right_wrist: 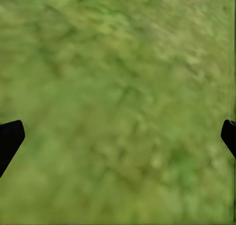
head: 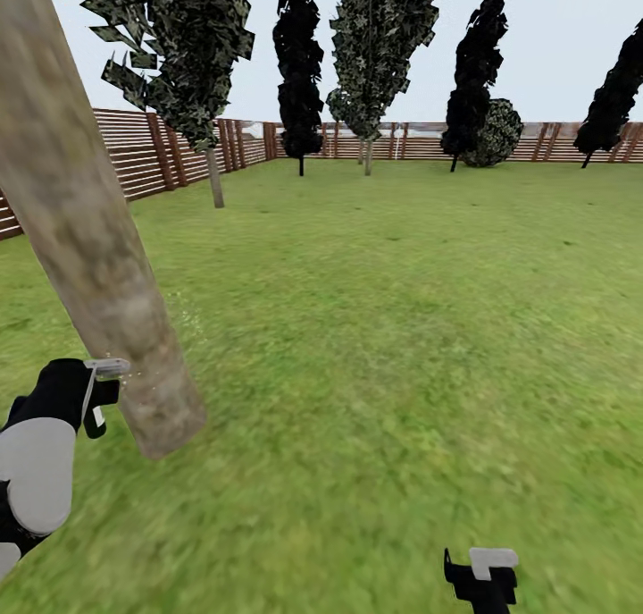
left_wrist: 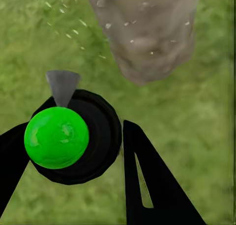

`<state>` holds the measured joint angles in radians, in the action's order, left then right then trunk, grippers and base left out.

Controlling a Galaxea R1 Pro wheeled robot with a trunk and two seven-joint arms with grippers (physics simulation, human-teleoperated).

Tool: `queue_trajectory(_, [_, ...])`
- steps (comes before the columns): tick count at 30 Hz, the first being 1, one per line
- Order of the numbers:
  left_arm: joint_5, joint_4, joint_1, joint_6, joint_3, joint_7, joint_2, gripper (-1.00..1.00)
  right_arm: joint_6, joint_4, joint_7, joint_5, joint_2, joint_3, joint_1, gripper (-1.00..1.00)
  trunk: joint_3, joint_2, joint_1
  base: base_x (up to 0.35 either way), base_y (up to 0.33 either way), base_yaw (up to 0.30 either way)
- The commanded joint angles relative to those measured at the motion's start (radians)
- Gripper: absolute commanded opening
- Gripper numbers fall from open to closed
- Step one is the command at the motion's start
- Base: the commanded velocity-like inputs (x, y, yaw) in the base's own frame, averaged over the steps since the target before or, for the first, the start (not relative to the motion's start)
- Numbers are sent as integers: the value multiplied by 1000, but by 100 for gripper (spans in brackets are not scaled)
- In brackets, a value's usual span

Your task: In the garden, pick up the pesticide atomizer on the floor and spray pesticide onto both trees until each tree trunk is fully covered.

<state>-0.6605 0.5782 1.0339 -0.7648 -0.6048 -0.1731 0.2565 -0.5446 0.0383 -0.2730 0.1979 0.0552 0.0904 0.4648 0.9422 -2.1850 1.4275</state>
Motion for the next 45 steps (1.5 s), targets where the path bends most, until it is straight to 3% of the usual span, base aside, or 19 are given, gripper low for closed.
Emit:
queue_trajectory(1, [0, 0, 0, 0, -1, 0, 0, -100, 0, 0, 0, 0, 0, 0, 0, 100, 0, 0, 0, 11, -272, 0])
queue_trajectory(9, [0, 0, 0, -1, -4, 0, 1, -100, 0, 0, 0, 0, 0, 0, 0, 100, 0, 0, 0, 7, -276, 9])
queue_trajectory(21, [0, -12, -5, 4, -8, 1, -4, -100, 0, 1, 0, 0, 0, 0, 0, 100, 0, 0, 0, 76, -239, 208])
queue_trajectory(25, [2, -16, -102, 26, -12, 6, -3, -100, 0, 0, 0, 0, 0, 0, 0, 100, 0, 0, 0, -44, -38, 4])
queue_trajectory(27, [3, -18, -136, 58, -13, 15, -41, -100, 0, 0, 0, 0, 1, 0, 0, 100, 0, 0, 0, -1, -1, 0])
queue_trajectory(28, [1, -18, -137, 60, -16, 16, -45, -100, 0, 0, 0, 0, 1, 0, 0, 100, 0, 0, 0, 0, 0, 0])
queue_trajectory(31, [1, -7, -189, 111, -77, 15, -28, -100, 0, 0, 0, 0, 0, 0, 0, 100, 0, 0, 0, 0, 0, 0])
queue_trajectory(34, [2, -1, -197, 136, -91, 16, -36, -100, 0, 0, 0, 0, 0, 0, 0, 100, 0, 0, 0, 217, -103, 0])
queue_trajectory(45, [4, 12, -198, 144, -94, 17, -38, -100, -1, 2, 0, 0, -1, -1, 0, 100, 0, 0, 0, 274, -146, 143])
